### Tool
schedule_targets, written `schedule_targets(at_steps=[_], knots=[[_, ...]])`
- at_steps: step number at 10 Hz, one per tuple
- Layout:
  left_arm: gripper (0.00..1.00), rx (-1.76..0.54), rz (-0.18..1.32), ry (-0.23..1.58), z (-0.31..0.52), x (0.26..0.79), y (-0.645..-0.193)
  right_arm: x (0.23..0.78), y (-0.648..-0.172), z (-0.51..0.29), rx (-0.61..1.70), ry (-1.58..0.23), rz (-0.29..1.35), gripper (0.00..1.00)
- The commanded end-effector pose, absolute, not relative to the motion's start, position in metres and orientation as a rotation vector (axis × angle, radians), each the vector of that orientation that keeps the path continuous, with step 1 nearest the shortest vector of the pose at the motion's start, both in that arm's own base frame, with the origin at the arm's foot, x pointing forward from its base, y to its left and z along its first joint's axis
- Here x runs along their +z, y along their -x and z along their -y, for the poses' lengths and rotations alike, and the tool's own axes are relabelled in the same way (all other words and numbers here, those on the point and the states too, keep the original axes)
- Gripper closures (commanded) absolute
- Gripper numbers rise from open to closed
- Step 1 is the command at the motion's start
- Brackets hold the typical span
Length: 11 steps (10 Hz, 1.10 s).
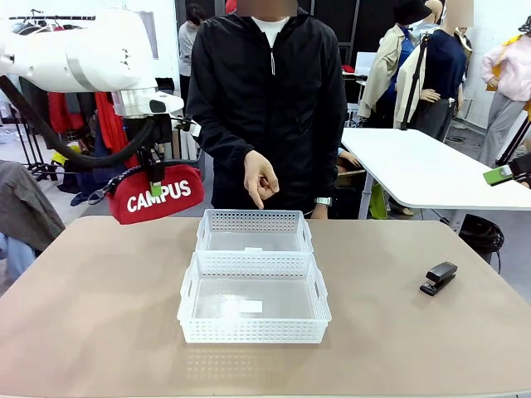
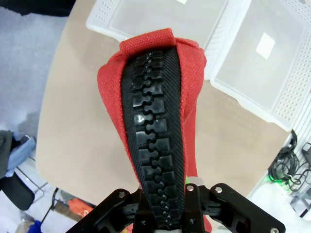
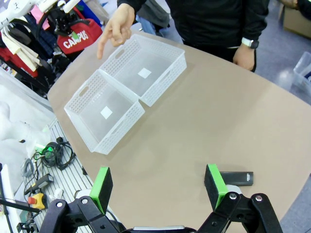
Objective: Distribute items into two baskets.
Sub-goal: Move the picked Pencil pouch towards the Organizing basket indicated by the person, stopping as directed.
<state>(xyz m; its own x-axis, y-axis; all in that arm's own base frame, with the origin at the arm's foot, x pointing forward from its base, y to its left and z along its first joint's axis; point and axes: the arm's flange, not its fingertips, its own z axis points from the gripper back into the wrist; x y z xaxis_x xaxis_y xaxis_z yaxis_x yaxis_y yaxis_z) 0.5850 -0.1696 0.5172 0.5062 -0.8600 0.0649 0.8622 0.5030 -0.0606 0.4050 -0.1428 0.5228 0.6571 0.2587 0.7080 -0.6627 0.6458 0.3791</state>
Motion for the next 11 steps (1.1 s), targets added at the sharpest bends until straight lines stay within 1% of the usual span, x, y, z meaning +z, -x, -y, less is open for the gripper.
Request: schedule_targets(at_steps=[1,3,5,7,8,9,10,11], knots=[[1.00,-1.123,0.055,0.070,0.176,0.518,-0.597,0.525,-0.406,0.142,0.574,-0.679,0.668,0.00],[1.00,-1.176,0.076,0.064,0.182,0.513,-0.605,0.525,-0.406,0.142,0.574,-0.679,0.668,0.00],[1.00,-1.249,0.084,0.118,0.182,0.509,-0.612,0.525,-0.406,0.142,0.574,-0.679,0.668,0.00],[1.00,-1.273,0.089,0.149,0.188,0.502,-0.616,0.525,-0.406,0.142,0.574,-0.679,0.668,0.00],[1.00,-1.263,0.081,0.125,0.186,0.499,-0.611,0.525,-0.406,0.142,0.574,-0.679,0.668,0.00],[1.00,-1.200,0.068,0.050,0.153,0.504,-0.597,0.525,-0.406,0.142,0.574,-0.679,0.668,0.00],[1.00,-1.114,0.039,0.034,0.112,0.510,-0.578,0.525,-0.406,0.142,0.574,-0.679,0.668,0.00],[1.00,-1.085,0.017,0.032,0.080,0.512,-0.551,0.525,-0.406,0.142,0.574,-0.679,0.668,0.00]])
